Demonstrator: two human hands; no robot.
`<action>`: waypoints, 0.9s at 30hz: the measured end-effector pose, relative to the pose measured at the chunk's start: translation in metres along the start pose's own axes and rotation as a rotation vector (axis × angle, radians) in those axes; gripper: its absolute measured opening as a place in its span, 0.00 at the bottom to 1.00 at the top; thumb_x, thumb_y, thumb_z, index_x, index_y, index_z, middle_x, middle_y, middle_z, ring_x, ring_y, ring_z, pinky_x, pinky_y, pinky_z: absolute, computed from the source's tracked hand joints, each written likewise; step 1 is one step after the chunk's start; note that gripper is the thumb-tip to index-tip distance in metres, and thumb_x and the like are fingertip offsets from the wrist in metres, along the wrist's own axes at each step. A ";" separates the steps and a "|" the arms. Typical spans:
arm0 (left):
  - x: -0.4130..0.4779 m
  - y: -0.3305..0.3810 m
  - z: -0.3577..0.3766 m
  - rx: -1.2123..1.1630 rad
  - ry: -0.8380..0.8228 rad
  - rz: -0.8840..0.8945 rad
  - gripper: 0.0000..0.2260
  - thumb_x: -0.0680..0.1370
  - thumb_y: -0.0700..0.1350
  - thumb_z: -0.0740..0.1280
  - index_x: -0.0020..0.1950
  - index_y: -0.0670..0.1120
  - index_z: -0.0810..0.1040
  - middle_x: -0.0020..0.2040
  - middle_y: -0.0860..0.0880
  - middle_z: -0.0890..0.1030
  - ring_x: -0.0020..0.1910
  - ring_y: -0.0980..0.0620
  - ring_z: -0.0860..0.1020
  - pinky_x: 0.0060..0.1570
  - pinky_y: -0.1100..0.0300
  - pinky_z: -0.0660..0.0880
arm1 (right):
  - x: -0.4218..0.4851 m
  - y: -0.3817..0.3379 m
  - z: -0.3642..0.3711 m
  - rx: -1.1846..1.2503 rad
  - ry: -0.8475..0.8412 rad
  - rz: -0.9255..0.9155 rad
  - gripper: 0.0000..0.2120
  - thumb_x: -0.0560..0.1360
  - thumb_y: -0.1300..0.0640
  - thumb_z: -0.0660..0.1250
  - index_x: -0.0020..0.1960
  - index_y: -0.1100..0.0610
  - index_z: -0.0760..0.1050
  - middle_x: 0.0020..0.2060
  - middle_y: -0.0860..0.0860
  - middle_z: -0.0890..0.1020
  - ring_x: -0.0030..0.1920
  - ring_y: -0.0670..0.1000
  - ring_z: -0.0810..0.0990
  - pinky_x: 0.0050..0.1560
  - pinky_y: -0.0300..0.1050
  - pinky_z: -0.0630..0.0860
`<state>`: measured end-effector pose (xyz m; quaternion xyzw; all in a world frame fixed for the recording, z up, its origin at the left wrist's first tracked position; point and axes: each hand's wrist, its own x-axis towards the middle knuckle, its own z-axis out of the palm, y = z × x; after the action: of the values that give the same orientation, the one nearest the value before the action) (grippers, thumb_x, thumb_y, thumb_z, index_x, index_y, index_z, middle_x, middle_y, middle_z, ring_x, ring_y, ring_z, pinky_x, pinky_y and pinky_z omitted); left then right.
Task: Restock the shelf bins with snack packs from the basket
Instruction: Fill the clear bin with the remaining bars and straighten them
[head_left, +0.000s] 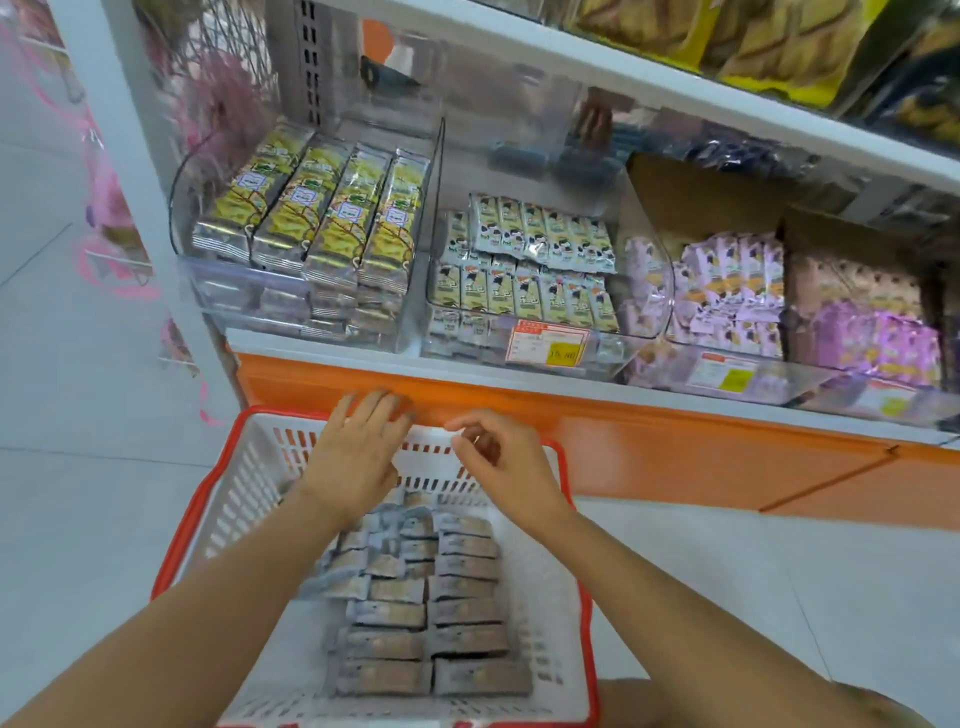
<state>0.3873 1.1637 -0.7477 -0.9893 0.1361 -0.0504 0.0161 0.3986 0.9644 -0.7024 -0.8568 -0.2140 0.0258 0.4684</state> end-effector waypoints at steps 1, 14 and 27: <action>-0.001 -0.002 0.007 0.004 -0.047 -0.018 0.32 0.63 0.47 0.77 0.66 0.44 0.75 0.63 0.42 0.76 0.65 0.39 0.72 0.63 0.41 0.68 | -0.005 0.016 0.009 -0.025 -0.028 0.046 0.06 0.77 0.60 0.67 0.53 0.55 0.80 0.37 0.43 0.78 0.33 0.46 0.76 0.37 0.39 0.72; -0.010 -0.015 0.084 -0.005 -0.082 -0.091 0.40 0.66 0.46 0.77 0.76 0.44 0.66 0.73 0.39 0.70 0.74 0.38 0.65 0.75 0.44 0.44 | -0.034 0.165 0.090 -0.342 -0.310 0.530 0.13 0.77 0.56 0.67 0.61 0.55 0.75 0.60 0.53 0.77 0.57 0.53 0.78 0.58 0.49 0.76; -0.008 -0.013 0.111 -0.029 0.059 -0.094 0.37 0.66 0.43 0.74 0.74 0.42 0.66 0.69 0.38 0.73 0.72 0.36 0.64 0.70 0.39 0.56 | -0.017 0.196 0.123 -0.772 -0.525 0.483 0.27 0.75 0.47 0.68 0.71 0.53 0.67 0.68 0.56 0.68 0.67 0.57 0.66 0.65 0.50 0.68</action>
<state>0.3949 1.1804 -0.8583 -0.9928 0.0907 -0.0783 -0.0045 0.4199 0.9630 -0.9331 -0.9566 -0.1146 0.2663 0.0300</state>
